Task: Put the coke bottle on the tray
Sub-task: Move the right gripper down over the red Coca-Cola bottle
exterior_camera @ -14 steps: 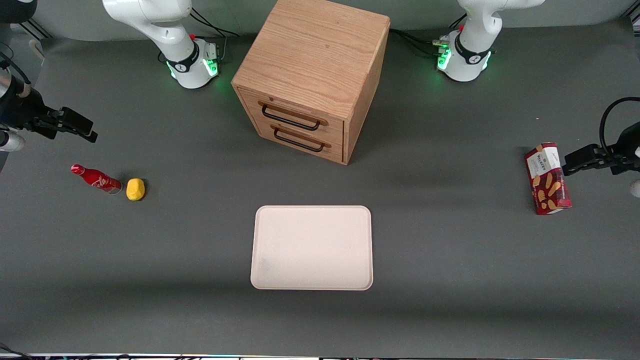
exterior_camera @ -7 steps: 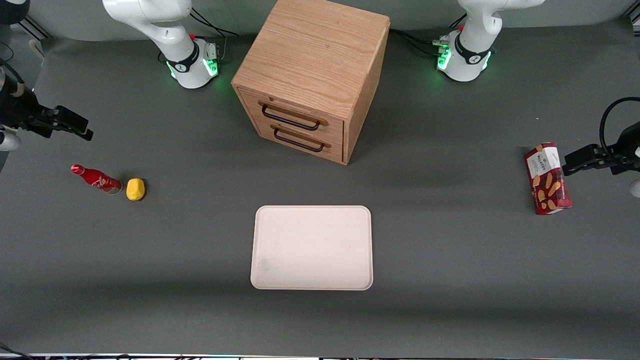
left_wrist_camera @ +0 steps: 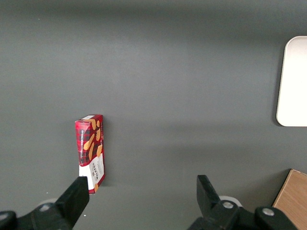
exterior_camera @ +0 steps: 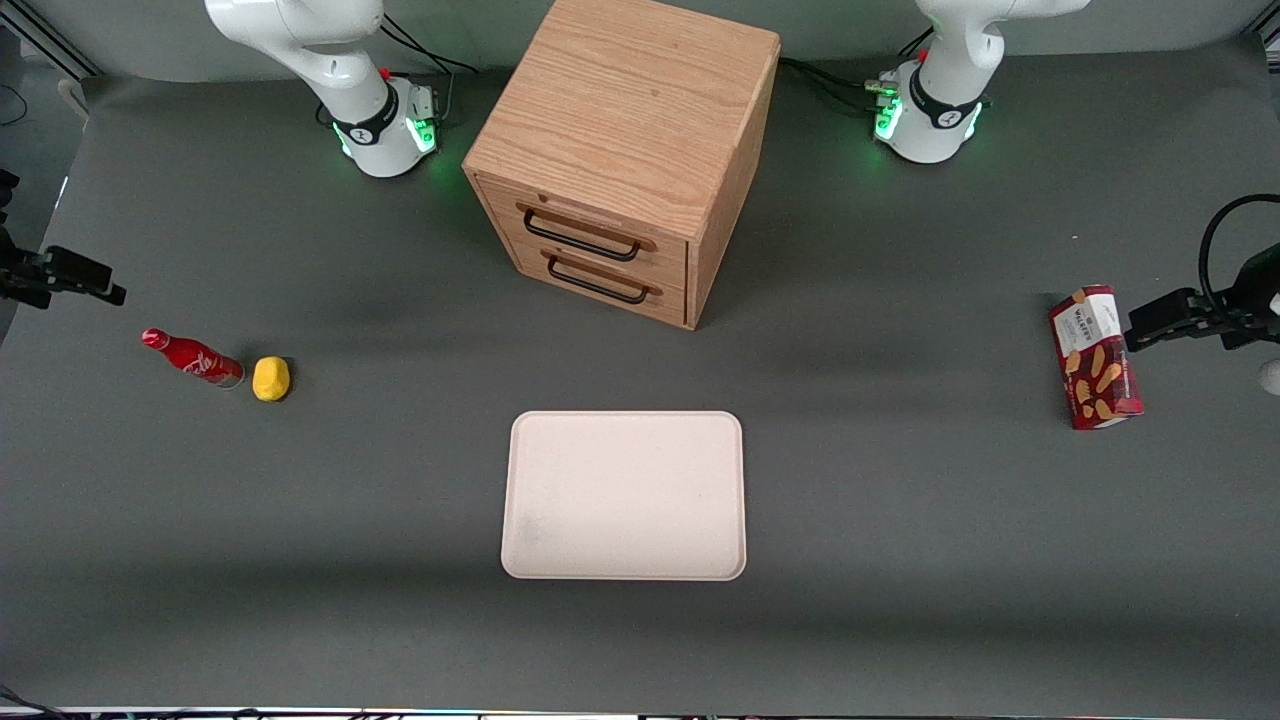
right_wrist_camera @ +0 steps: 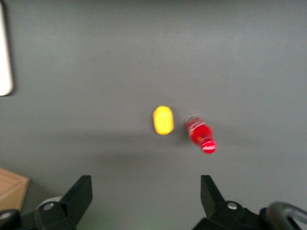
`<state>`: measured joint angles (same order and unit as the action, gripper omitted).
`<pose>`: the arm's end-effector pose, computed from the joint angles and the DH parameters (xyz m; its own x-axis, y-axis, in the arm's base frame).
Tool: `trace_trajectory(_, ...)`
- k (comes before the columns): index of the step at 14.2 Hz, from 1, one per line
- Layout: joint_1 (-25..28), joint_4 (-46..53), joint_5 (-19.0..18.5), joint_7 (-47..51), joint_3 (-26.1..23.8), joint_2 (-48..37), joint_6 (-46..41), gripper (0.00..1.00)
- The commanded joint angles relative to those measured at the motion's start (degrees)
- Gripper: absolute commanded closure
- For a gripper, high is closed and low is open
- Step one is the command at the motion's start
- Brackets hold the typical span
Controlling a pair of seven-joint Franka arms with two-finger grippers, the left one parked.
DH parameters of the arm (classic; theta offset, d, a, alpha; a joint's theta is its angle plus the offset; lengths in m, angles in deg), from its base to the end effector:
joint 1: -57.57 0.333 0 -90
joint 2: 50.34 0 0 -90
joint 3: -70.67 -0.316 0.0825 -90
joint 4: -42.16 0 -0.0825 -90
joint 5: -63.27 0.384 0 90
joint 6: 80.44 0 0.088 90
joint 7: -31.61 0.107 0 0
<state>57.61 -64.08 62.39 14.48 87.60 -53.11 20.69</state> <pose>0.5192 -0.1618 0.5317 0.9991 0.0083 -0.0412 0.0079 -0.9999 -0.0118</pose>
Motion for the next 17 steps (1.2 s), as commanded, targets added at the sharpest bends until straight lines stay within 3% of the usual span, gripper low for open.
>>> trace_trajectory(1,0.49,-7.99,-3.07,-5.01,3.62,-1.54,8.01,0.0)
trace_trajectory(4,0.49,-15.82,-3.52,-10.55,7.76,-1.19,18.73,0.0)
trace_trajectory(7,0.22,-20.75,-3.52,-10.91,8.56,0.47,25.94,0.0)
trace_trajectory(15,0.14,-25.15,-2.46,-12.76,10.67,5.67,35.19,0.0)
trace_trajectory(17,0.14,-25.68,-0.36,-13.63,10.67,6.37,36.07,0.0)
